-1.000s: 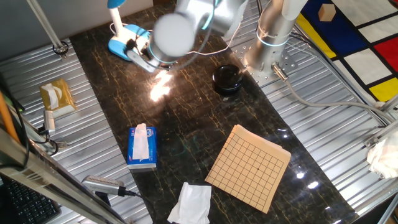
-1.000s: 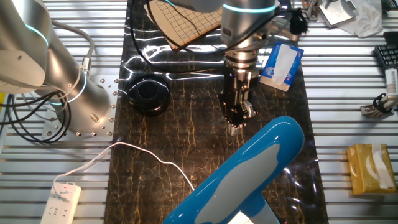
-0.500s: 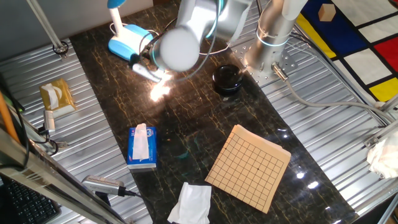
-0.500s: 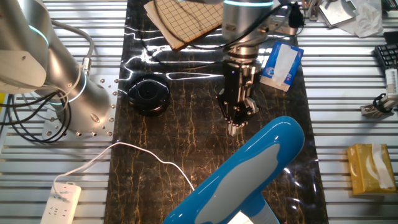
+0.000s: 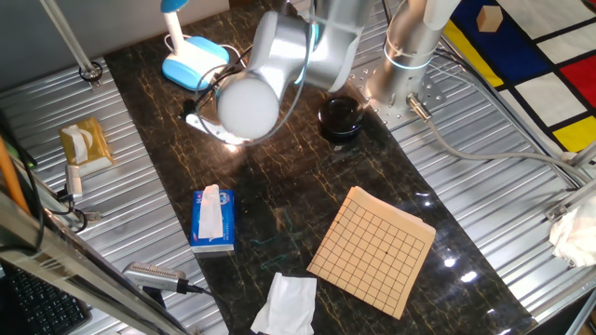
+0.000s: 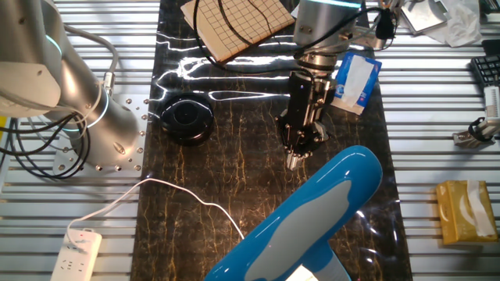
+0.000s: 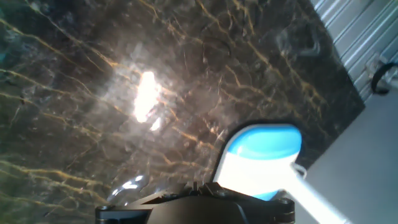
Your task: Turn off the desk lamp by pressing the button
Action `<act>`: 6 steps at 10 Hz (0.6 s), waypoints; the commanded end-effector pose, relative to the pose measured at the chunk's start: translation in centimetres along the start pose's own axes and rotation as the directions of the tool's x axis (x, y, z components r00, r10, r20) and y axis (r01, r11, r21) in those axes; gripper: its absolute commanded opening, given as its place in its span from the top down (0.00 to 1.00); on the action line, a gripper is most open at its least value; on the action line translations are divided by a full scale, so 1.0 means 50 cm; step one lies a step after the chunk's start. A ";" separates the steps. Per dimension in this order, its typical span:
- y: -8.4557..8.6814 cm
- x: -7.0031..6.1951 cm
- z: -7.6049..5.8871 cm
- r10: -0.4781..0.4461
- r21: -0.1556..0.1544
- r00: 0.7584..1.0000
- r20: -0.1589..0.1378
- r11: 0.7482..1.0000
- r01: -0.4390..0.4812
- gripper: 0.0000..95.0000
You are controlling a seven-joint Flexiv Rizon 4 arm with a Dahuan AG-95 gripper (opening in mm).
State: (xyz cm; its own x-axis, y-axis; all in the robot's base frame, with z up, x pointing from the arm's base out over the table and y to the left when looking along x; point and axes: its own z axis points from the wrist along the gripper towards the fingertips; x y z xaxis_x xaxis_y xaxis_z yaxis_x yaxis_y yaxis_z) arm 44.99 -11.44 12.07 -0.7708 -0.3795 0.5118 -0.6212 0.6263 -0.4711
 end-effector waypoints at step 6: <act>0.005 -0.007 0.040 0.028 0.019 0.999 0.044 0.999 -0.029 1.00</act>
State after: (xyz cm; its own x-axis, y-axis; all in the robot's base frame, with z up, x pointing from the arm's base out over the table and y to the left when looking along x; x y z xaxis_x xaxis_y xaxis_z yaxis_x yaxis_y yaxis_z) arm 44.83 -12.55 10.05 -0.7934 -0.3876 0.4694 -0.6007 0.6230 -0.5010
